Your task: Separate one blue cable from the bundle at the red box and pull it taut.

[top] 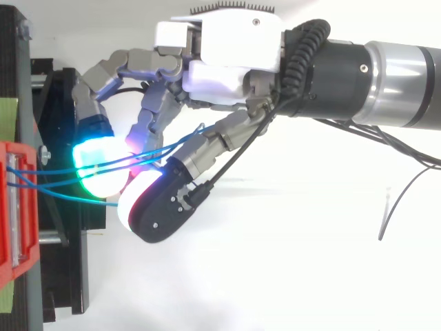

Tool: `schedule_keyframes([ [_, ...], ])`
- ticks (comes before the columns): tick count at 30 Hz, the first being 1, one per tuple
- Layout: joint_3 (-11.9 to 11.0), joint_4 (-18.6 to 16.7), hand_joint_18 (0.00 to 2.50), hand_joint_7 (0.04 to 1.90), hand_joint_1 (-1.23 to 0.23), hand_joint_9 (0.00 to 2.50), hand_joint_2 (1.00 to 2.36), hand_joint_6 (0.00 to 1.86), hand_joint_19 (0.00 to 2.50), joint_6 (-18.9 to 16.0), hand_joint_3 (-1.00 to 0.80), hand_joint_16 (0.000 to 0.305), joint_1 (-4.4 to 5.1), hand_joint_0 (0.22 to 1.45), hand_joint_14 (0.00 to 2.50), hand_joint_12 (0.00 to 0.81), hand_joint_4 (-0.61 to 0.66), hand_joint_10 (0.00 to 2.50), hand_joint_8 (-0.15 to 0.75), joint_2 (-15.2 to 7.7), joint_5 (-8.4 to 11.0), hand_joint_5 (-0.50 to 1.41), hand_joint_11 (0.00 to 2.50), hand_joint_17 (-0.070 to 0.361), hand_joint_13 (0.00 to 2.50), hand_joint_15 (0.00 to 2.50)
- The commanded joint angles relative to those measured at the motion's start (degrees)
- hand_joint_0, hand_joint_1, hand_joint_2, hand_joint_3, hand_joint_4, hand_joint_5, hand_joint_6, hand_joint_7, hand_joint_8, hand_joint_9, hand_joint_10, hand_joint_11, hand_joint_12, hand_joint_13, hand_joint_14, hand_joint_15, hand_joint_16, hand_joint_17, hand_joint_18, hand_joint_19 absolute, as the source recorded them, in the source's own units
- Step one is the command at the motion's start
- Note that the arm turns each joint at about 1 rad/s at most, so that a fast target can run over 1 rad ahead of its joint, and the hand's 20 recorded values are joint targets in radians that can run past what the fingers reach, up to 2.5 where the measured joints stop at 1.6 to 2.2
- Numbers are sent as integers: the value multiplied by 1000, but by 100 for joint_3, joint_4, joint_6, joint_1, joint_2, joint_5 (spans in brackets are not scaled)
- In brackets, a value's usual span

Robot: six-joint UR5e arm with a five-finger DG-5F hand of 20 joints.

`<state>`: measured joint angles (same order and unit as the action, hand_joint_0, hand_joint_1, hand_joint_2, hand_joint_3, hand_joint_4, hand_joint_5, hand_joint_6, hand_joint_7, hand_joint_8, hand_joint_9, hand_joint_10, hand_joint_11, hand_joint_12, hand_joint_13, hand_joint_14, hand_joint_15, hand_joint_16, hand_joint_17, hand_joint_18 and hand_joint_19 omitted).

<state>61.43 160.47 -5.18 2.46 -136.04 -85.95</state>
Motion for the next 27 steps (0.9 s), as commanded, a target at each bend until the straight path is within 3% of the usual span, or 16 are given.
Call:
schedule_keyframes([
  [1, 0, -7, 969, 1113, -830, 1238, 1000, 863, 734, 0, -500, 48, 0, 527, 25, 420, 76, 18, 324, -1, 0, -151, 1376, 108, 1056, 694],
  [2, -9, -7, 965, 1097, -748, 1240, 1000, 851, 744, 0, -500, 47, 0, 540, 25, 417, 54, 21, 320, -1, 0, -149, 1373, 106, 1060, 695],
  [5, 0, -24, 957, 1079, -692, 1250, 1000, 821, 766, 0, -500, 46, 0, 586, 25, 413, 6, 22, 309, -1, 0, -141, 1368, 103, 1068, 697],
  [27, -9, 2, 997, 1127, -610, 1261, 1000, 736, 764, 0, -500, 51, 0, 519, 24, 431, 60, 22, 335, -1, 0, -115, 1299, 115, 1086, 685],
])
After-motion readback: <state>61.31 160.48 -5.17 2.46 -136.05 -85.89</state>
